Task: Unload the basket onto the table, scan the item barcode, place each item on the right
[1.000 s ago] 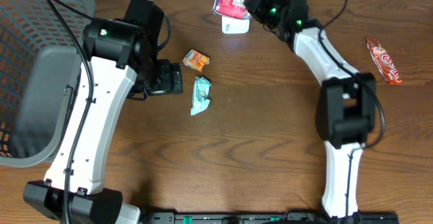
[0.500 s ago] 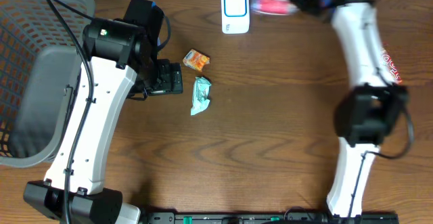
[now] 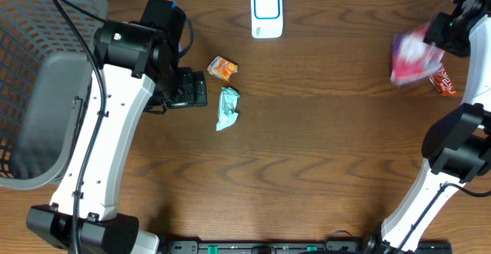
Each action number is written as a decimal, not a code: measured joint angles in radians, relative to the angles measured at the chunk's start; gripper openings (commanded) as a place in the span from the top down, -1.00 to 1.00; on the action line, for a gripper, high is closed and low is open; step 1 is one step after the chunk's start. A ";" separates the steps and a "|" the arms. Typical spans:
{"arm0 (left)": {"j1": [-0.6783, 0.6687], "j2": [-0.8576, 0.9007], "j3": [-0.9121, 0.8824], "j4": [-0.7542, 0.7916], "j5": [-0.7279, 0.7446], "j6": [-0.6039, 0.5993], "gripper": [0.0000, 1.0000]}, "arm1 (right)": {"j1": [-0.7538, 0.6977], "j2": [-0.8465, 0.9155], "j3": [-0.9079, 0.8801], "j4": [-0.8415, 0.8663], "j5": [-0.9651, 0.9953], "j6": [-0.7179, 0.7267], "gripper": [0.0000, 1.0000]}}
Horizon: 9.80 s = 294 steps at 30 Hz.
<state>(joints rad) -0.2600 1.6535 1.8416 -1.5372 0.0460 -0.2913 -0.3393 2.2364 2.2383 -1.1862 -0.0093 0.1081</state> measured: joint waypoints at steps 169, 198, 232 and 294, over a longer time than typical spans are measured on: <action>0.000 0.000 0.000 0.000 0.000 0.000 -0.95 | 0.599 -0.293 -0.547 -0.100 -0.083 0.117 -0.99; 0.000 0.000 0.000 0.000 0.000 0.000 -0.96 | 0.599 -0.293 -0.547 -0.100 -0.082 0.117 -0.98; 0.000 0.000 0.000 0.000 0.000 0.000 -0.96 | 0.599 -0.293 -0.547 -0.100 -0.080 0.117 -0.98; 0.000 0.000 0.000 0.000 0.000 0.000 -0.96 | 0.599 -0.293 -0.547 -0.100 -0.080 0.117 -0.99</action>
<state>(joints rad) -0.2596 1.6535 1.8412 -1.5372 0.0460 -0.2909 0.2596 1.9434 1.6909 -1.2861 -0.0898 0.2253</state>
